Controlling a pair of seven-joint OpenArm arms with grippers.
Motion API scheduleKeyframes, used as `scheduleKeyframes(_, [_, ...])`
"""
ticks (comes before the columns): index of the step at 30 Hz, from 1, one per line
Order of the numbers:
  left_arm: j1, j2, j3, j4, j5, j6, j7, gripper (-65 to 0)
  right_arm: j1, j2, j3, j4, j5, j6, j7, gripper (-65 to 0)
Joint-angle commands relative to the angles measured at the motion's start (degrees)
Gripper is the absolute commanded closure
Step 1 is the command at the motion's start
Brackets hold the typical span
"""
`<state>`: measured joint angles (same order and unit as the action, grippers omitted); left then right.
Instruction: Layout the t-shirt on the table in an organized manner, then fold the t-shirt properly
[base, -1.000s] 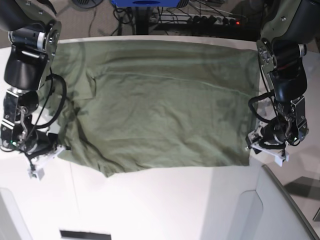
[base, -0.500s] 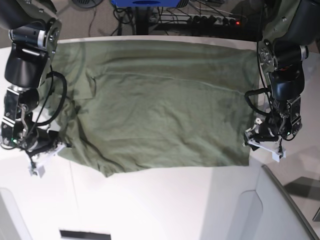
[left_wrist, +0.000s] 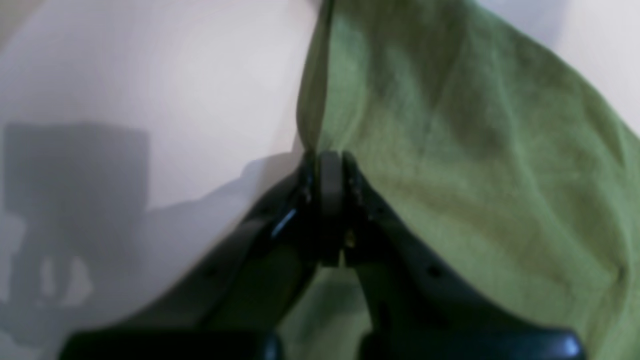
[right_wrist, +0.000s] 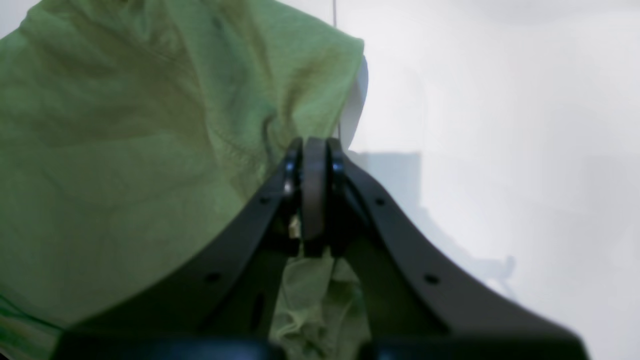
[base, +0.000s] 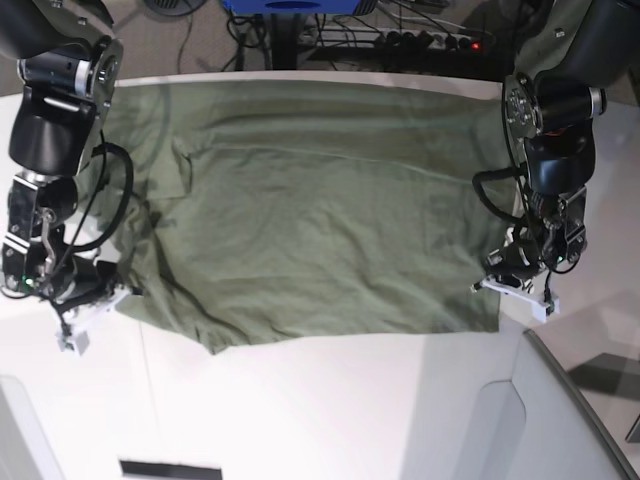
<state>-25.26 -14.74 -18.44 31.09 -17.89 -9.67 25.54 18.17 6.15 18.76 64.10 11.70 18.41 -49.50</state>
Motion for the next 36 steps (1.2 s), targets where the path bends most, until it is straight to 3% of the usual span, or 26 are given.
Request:
scheduleKeyframes(1, [0.33,-0.25,0.11,-0.37,0.88,0.22,2.55,0.0,1.56,0.66,0.18,0.92,0.56,0.27,1.01,-0.2])
scheduleKeyframes(5, [0.51,-0.07,0.72,1.04,0.88,-0.13,2.64,0.0,1.56,0.66,0.18,0.92,0.56,0.27,1.01,-0.2])
scheduleKeyframes(10, [8.42,1.34,5.38,18.18,0.97,0.13,3.08,0.0,1.56,0.66,0.18,0.92,0.56,0.27,1.01,-0.2])
scheduleKeyframes(15, [14.93,1.60,3.62,32.78,1.23,0.22,12.13,0.0,1.56,0.66,0.18,0.92,0.56,0.27,1.01,-0.2])
scheduleKeyframes(20, [20.29,1.42,3.18,42.10,1.23,1.80,16.00,0.0,1.56,0.57,0.18,0.92,0.56,0.27,1.01,-0.2])
scheduleKeyframes(26, [22.66,1.51,2.57,46.14,1.32,2.77,21.89,0.0,1.56,0.57,0.09,0.83,0.56,0.27,1.01,-0.2])
scheduleKeyframes(32, [24.07,1.42,2.57,46.32,1.32,2.77,22.94,0.0,1.56,0.57,0.09,0.83,0.56,0.27,1.01,-0.2])
scheduleKeyframes(35, [24.24,1.42,1.78,48.25,1.23,2.95,28.48,0.0,1.56,0.57,0.09,0.83,0.56,0.27,1.01,-0.3])
scheduleKeyframes(36, [24.51,1.69,0.46,49.83,1.23,2.95,29.71,-4.4,1.56,0.57,0.09,0.83,0.56,0.27,1.01,-0.3])
